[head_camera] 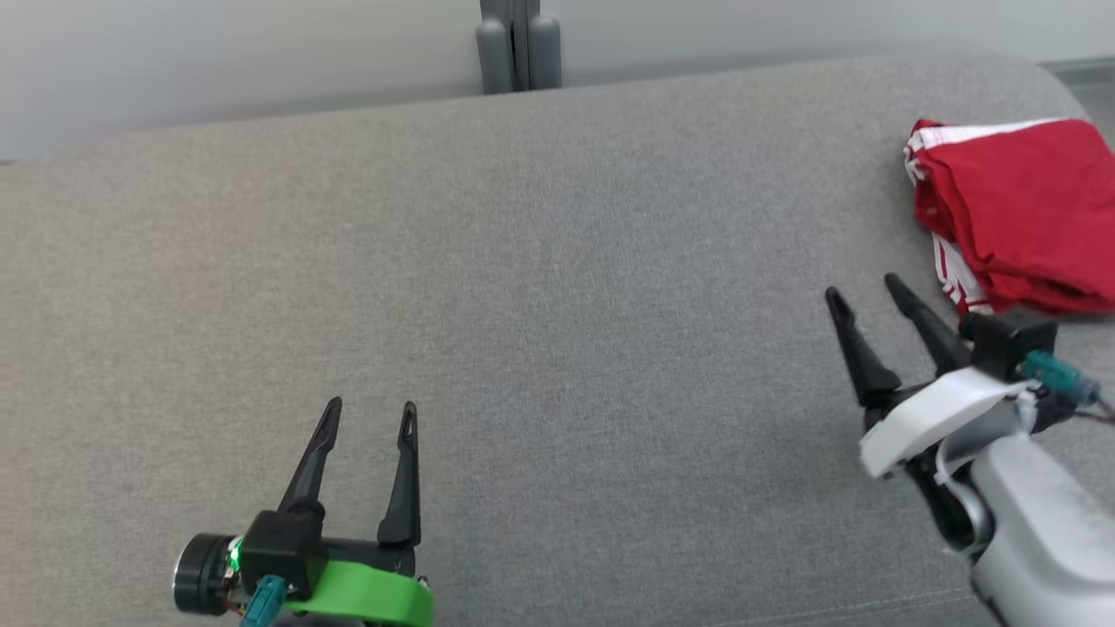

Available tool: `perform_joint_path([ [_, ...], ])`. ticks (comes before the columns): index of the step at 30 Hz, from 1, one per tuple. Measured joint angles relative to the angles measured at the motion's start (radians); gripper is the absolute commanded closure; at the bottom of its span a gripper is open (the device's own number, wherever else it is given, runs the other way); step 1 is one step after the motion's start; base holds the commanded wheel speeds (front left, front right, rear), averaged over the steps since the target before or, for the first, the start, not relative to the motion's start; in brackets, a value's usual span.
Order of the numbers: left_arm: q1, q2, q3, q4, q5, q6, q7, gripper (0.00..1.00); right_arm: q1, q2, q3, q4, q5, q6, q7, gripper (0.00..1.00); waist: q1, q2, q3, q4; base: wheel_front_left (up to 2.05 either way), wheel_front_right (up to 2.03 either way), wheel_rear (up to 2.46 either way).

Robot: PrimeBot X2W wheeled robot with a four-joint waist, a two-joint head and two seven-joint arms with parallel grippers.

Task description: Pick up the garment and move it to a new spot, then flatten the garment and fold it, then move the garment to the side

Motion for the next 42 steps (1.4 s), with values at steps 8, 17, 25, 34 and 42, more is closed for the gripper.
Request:
perform_joint_path([
  [8, 0.057, 0.000, 0.052, -0.014, -0.038, 0.043, 0.000, 0.00, 0.199, 0.163, -0.119, -0.142, -0.196, 0.000, -0.001, 0.00, 0.0000, 0.0000, -0.098, 0.007, 0.00, 0.00, 0.00],
  [17, 0.109, 0.000, 0.097, -0.072, -0.050, 0.043, 0.000, 0.00, 0.323, 0.264, -0.194, -0.259, -0.306, 0.000, -0.001, 0.00, 0.0000, 0.0000, -0.159, -0.005, 0.00, 0.00, 0.00],
  [25, 0.140, 0.000, 0.111, -0.072, -0.057, 0.030, 0.000, 0.00, 0.386, 0.289, -0.209, -0.285, -0.325, 0.000, -0.001, 0.00, 0.0000, 0.0000, -0.185, -0.014, 0.00, 0.00, 0.00],
  [34, 0.151, -0.001, 0.114, -0.059, -0.062, 0.025, 0.000, 0.00, 0.388, 0.294, -0.215, -0.292, -0.327, 0.000, -0.001, 0.00, 0.0000, 0.0000, -0.190, -0.019, 0.00, 0.00, 0.00],
  [42, 0.151, -0.001, 0.115, -0.046, -0.054, 0.020, 0.000, 0.00, 0.388, 0.298, -0.223, -0.295, -0.330, 0.000, -0.001, 0.00, 0.0000, 0.0000, -0.186, -0.017, 0.00, 0.00, 0.00],
])
